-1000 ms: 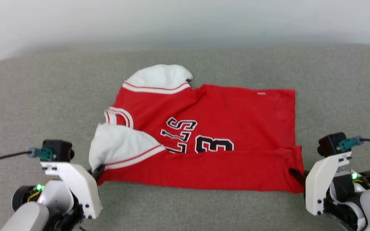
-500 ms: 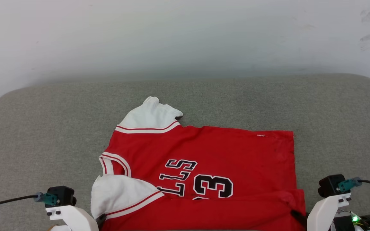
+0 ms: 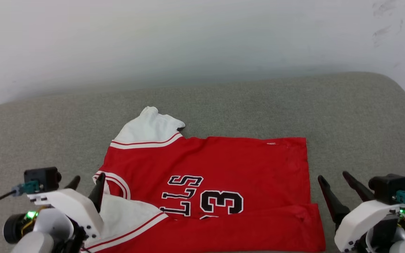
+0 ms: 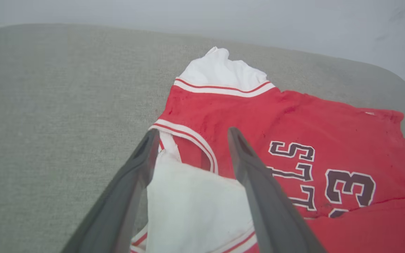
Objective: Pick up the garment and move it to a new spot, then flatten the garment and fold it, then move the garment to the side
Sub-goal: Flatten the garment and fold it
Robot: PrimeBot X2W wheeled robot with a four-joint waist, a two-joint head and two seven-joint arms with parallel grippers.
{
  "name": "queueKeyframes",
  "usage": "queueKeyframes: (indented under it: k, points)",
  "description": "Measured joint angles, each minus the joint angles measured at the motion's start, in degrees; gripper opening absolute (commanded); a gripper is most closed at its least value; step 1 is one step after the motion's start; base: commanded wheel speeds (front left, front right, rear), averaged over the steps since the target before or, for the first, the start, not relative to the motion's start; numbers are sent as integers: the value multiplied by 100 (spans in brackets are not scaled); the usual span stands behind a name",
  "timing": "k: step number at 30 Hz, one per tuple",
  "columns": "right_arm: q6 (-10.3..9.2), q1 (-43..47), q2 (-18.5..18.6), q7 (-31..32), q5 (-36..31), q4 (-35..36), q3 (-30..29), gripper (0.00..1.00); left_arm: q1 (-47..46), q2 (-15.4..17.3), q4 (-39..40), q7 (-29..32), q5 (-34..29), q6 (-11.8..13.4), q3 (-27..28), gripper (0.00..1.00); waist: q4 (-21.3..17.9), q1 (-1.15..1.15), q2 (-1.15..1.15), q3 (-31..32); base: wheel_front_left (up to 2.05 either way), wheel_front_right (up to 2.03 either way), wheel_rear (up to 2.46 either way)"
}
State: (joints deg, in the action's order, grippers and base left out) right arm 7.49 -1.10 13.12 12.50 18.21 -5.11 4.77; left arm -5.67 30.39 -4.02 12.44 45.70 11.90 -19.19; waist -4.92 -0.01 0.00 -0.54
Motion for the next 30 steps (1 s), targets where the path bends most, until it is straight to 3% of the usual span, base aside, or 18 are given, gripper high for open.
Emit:
queueKeyframes:
  k: [9,16,25,30]
  points:
    - [1,-567,-614,-1072,-715,672,-300,100,-1361,-62,-26,-294,-216,-41,202,100,-182,2,0,-768,0,0,0]
    - [1,-1039,-854,-1391,-889,1076,-249,100,-2771,125,-503,115,-215,-403,224,100,-392,2,0,-1660,0,0,0]
    - [1,-1300,-966,-1570,-973,1161,-102,100,-4216,580,-1310,1728,63,-1166,-140,100,-863,3,0,-2436,0,0,0]
    - [2,-1377,-989,-1608,-959,1166,7,100,-4721,910,-1659,2906,178,-1326,-388,100,-1118,3,0,-2704,0,0,0]
